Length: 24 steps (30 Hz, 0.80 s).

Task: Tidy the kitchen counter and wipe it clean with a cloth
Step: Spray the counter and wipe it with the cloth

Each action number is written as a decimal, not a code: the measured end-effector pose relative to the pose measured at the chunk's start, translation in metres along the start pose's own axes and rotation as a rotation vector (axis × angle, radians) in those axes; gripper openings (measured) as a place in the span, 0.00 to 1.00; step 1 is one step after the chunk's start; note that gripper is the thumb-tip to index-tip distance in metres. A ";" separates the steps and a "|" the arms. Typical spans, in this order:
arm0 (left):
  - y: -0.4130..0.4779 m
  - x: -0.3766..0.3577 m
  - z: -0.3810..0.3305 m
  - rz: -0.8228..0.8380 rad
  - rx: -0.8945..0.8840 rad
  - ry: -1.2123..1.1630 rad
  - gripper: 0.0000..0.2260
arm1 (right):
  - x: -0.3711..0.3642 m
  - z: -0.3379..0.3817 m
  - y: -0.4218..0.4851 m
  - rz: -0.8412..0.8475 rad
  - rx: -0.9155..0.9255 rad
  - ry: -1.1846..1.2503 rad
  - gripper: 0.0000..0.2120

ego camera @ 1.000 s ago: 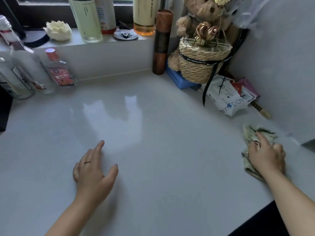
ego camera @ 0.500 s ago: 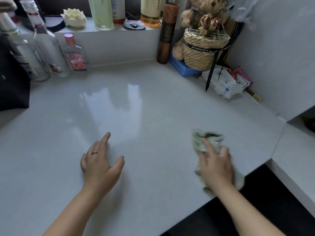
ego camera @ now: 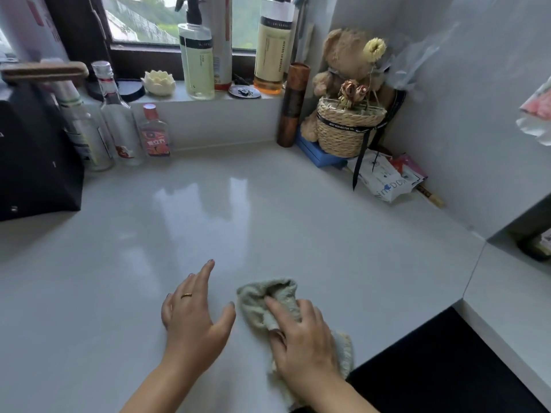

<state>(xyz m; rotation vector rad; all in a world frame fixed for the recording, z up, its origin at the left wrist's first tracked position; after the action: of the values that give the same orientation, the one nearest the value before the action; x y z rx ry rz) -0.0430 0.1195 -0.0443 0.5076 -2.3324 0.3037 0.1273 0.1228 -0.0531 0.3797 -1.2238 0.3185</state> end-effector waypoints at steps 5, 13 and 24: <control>0.011 -0.049 -0.043 0.006 0.053 0.008 0.34 | 0.026 -0.133 0.034 -0.084 -0.137 -0.004 0.24; 0.022 -0.127 -0.118 0.049 0.009 0.031 0.34 | 0.074 -0.284 0.063 -0.095 -0.197 -0.010 0.24; 0.037 -0.148 -0.147 0.030 0.013 0.066 0.32 | 0.104 -0.400 0.078 0.012 -0.273 -0.146 0.24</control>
<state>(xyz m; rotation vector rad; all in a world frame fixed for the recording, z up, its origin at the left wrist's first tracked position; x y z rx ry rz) 0.1278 0.2449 -0.0454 0.4626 -2.2767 0.3450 0.4635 0.3745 -0.0625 0.1619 -1.3924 0.1320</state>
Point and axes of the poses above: each hand's wrist, its own y-axis towards the middle knuckle, its own x-axis out of the back of the hand, z = x × y, the point moved 10 cm from there along y, towards the middle knuckle, and after that the axes turned 12 degrees about x, right-handed, at the moved point
